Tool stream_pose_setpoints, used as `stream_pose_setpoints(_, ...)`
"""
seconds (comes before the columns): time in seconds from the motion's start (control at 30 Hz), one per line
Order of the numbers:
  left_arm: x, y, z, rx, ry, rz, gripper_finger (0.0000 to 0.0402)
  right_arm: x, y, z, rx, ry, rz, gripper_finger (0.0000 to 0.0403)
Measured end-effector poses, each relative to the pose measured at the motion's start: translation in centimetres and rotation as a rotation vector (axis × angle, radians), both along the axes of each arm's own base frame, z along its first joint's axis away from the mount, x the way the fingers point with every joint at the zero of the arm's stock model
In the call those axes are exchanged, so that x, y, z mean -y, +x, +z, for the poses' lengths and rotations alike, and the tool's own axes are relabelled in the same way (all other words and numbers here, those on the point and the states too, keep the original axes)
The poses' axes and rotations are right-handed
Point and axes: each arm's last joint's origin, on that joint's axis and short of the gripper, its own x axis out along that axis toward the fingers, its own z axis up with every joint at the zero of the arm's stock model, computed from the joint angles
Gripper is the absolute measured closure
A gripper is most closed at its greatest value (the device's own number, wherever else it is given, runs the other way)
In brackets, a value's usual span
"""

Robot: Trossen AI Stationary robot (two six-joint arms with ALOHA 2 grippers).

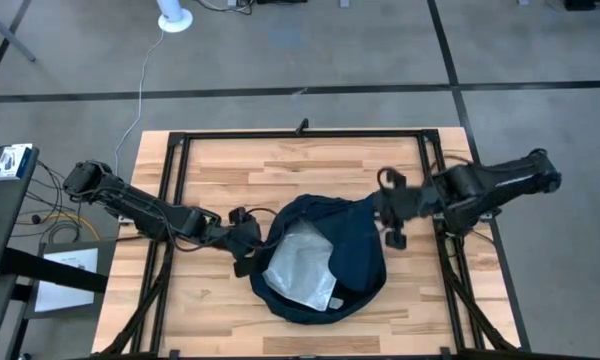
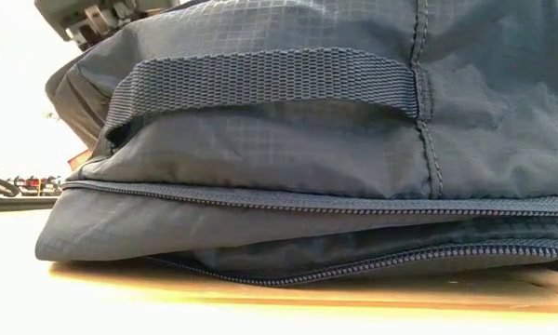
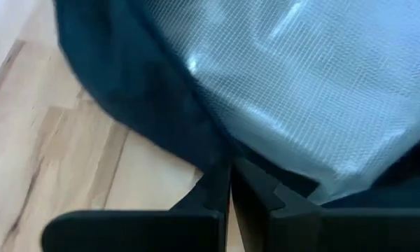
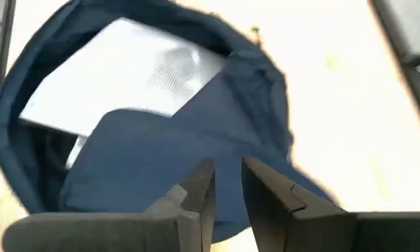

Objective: Unpack backpack
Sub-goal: Close the dark blue backpack

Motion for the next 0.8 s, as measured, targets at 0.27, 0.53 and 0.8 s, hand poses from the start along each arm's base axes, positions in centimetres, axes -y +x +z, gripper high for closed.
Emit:
stream_pose_setpoints(0.27,0.5,1.3,1.0,0.176,-0.098,0.061,0.0402,4.0,0.0,0.4,-0.077,-0.140,-0.018,0.0342)
stream_pose_setpoints(0.53,1.7,1.2,1.4,0.221,-0.090,0.007,0.0402,6.7,-0.5,-0.1,-0.169,-0.120,0.061,0.0342)
stream_pose_setpoints(0.8,2.3,0.9,1.4,0.221,-0.121,0.014,0.0402,8.9,0.1,-0.9,-0.233,-0.098,0.041,0.0339)
